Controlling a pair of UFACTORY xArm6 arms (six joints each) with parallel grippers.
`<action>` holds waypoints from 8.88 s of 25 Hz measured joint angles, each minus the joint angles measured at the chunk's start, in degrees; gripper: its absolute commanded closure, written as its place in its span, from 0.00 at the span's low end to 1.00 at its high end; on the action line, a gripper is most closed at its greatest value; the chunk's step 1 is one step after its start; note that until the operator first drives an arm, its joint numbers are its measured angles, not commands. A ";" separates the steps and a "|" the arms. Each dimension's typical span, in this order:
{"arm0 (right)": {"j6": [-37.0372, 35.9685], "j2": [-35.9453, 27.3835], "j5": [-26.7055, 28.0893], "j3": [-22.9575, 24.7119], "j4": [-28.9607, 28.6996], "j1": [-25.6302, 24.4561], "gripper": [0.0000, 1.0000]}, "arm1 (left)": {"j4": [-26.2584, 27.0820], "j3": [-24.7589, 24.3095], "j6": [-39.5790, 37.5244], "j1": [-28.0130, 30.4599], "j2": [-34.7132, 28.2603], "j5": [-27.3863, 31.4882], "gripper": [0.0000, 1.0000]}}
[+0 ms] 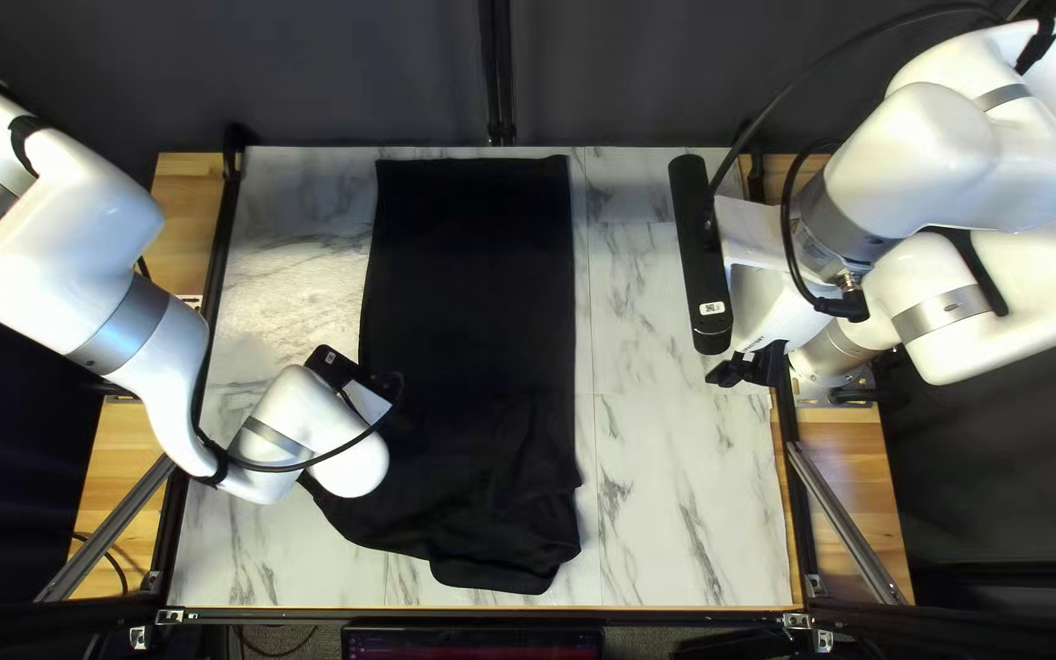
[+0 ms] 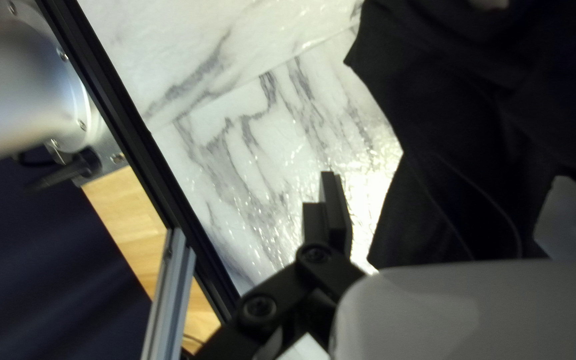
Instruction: Fold t-shirt
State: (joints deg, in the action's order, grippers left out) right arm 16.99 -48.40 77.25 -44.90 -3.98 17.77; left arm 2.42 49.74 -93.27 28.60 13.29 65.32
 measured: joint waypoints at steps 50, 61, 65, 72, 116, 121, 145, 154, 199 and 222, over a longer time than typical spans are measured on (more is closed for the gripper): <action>0.00 0.00 0.00 0.00 0.00 0.00 0.00 | -10.69 24.55 20.84 -2.39 1.70 8.20 1.00; 0.00 0.00 0.00 0.00 0.00 0.00 0.00 | -11.72 35.78 26.57 -3.42 9.32 9.38 1.00; 0.00 0.00 0.00 0.00 0.00 0.00 0.00 | -11.76 40.75 28.81 -4.04 12.83 9.58 1.00; 0.00 0.00 0.00 0.00 0.00 0.00 0.00 | -10.85 44.69 32.55 -5.56 17.60 7.26 1.00; 0.00 0.00 0.00 0.00 0.00 0.00 0.00 | -6.58 50.79 40.22 -5.40 25.68 0.98 0.00; 0.00 0.00 0.00 0.00 0.00 0.00 0.00 | -5.69 47.85 40.81 -6.05 23.43 0.57 0.00; 0.00 0.00 0.00 0.00 0.00 0.00 0.00 | -20.75 -4.70 47.95 -25.82 -19.50 -16.89 0.00; 0.00 0.00 0.00 0.00 0.00 0.00 0.00 | -18.64 0.27 51.14 -27.84 -14.43 -14.23 0.00; 0.00 0.00 0.00 0.00 0.00 0.00 0.00 | -21.27 -16.56 131.75 -50.08 -14.98 -31.98 0.00; 0.00 0.00 0.00 0.00 0.00 0.00 0.00 | -31.95 -13.95 127.25 -47.56 -8.48 -38.14 0.41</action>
State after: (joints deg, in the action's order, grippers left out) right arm 16.99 -48.40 77.25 -44.90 -3.98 17.77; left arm -29.53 35.78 33.98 -18.96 4.81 27.18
